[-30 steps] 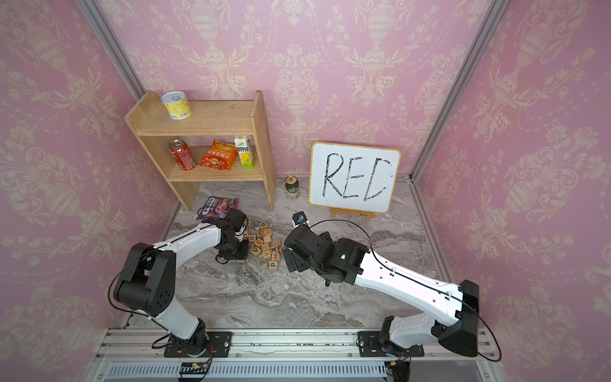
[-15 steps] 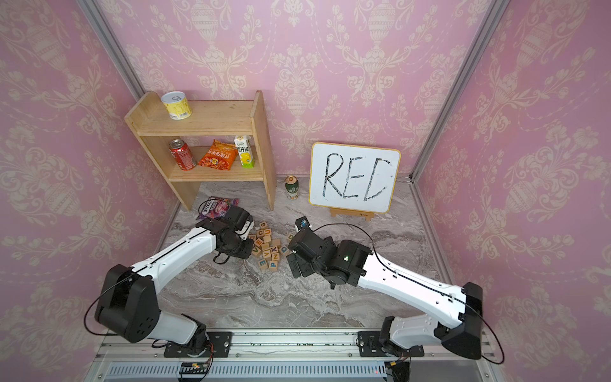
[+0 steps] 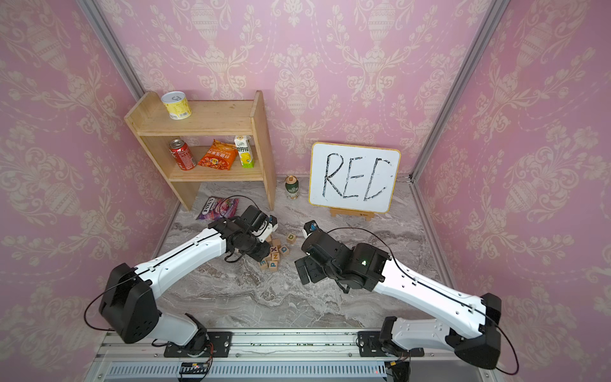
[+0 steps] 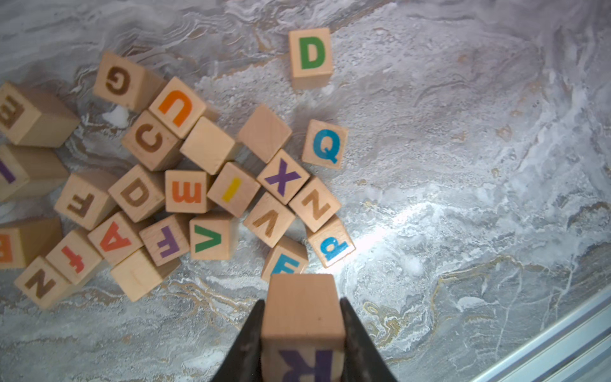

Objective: Assemble the uppercase word "red" with letter blocks
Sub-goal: Place the letter block at the center of the board.

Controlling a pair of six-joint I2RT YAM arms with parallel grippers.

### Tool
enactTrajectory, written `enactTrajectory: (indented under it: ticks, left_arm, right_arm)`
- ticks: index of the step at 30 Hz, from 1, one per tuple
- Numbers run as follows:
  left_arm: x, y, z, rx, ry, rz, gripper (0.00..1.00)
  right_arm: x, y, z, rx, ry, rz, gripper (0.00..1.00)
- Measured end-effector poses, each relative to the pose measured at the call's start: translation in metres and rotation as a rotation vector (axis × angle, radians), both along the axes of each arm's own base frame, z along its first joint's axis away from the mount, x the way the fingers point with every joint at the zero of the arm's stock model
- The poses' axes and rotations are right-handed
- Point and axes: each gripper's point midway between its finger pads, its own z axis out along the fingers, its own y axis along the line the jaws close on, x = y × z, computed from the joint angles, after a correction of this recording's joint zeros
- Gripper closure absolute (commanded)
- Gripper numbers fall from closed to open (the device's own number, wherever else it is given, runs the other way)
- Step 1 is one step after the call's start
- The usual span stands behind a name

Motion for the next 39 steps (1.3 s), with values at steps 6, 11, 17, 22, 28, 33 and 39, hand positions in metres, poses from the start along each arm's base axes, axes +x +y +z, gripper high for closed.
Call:
enactTrajectory:
  ticks: [6, 11, 17, 22, 28, 33, 39]
  left_arm:
    - [-0.012, -0.035, -0.013, 0.036, 0.016, -0.165, 0.84]
    - [-0.019, -0.057, -0.022, 0.055, 0.015, -0.284, 0.83]
    - [-0.024, -0.082, -0.032, 0.073, -0.006, -0.417, 0.82]
    - [-0.027, -0.094, -0.049, 0.097, -0.004, -0.497, 0.83]
    - [-0.028, -0.105, -0.069, 0.130, 0.018, -0.566, 0.78]
    - [-0.029, -0.107, -0.077, 0.145, 0.031, -0.594, 0.70]
    - [-0.030, -0.112, -0.079, 0.139, 0.036, -0.606, 0.63]
  right_arm:
    - [-0.010, -0.012, -0.002, 0.013, 0.026, -0.012, 0.00]
    - [-0.018, -0.022, -0.009, 0.019, 0.055, -0.025, 0.00]
    - [-0.028, -0.030, -0.020, 0.028, 0.104, -0.045, 0.00]
    - [-0.034, -0.031, -0.016, 0.069, 0.126, -0.057, 0.00]
    - [-0.038, -0.036, -0.018, 0.096, 0.140, -0.079, 0.00]
    - [-0.039, -0.037, -0.019, 0.104, 0.147, -0.093, 0.00]
    - [-0.038, -0.037, -0.019, 0.105, 0.147, -0.095, 0.00]
